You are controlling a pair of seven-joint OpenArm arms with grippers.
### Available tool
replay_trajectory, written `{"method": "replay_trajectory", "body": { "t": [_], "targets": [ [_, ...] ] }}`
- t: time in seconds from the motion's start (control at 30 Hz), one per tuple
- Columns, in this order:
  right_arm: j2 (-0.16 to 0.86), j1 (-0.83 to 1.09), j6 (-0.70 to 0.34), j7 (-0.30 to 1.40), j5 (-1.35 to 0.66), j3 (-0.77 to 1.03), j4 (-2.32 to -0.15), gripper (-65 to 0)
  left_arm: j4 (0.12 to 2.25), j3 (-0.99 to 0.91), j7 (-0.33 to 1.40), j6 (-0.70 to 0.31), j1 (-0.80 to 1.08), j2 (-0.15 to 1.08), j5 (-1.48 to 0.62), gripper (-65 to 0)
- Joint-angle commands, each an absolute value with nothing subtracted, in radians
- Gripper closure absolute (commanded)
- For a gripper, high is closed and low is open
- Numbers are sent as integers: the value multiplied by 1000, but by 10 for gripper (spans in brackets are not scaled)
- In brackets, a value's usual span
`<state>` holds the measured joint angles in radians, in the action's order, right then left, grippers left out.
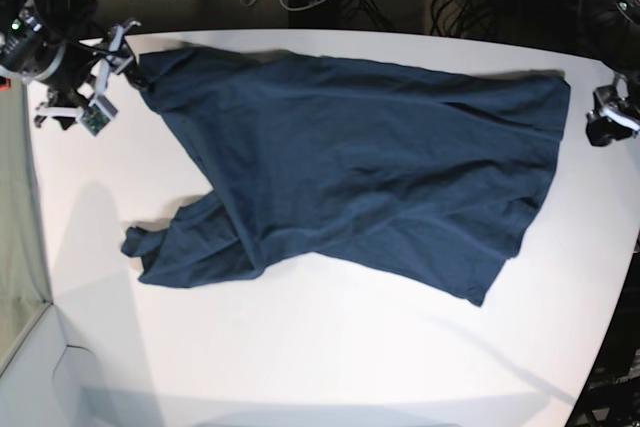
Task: Layout the t-shirt on the table in an organized manner, then fold the t-shirt properly
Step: 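Pull the shirt apart with both grippers, stretching it wide, then release the shirt with both grippers and lift them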
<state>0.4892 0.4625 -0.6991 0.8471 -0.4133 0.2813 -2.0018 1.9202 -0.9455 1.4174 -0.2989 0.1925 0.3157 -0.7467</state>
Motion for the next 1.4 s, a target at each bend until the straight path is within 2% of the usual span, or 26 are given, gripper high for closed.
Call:
{"method": "replay_trajectory", "body": {
  "t": [0.0, 0.2, 0.33, 0.4, 0.6, 0.73, 0.97, 1.13, 1.27, 1.37],
  "targets": [
    [481, 438, -698, 829, -426, 314, -2015, -385, 1937, -970, 1396, -298, 153, 335, -762, -266],
    [406, 329, -698, 834, -426, 381, -1986, -385, 1870, -983, 1396, -288, -117, 288, -753, -270],
    [344, 272, -698, 834, -426, 369, -1979, -385, 1633, -808, 1382, -285, -344, 242, -653, -269],
    [306, 263, -698, 834, -426, 369, -1979, -385, 1488, -699, 1294, -285, -423, 214, -558, -267],
    [249, 272, -698, 834, -424, 375, -1979, -385, 1021, -375, 848, -285, -576, 171, -314, -266],
    [242, 285, -698, 834, -424, 380, -1979, -385, 743, -216, 710, -285, -684, 165, -232, -266],
    [240, 308, -698, 834, -424, 380, -1979, -385, 486, -101, 509, -283, -756, 165, -163, -266],
    [259, 320, -698, 834, -424, 392, -1979, -385, 456, -104, 486, -283, -705, 193, -116, -267],
    [268, 314, -698, 834, -424, 398, -1980, -385, 463, -105, 481, -283, -641, 259, -108, -268],
    [286, 315, -698, 834, -424, 421, -1980, -385, 453, -107, 409, -283, -588, 317, -108, -268]
  ]
}}
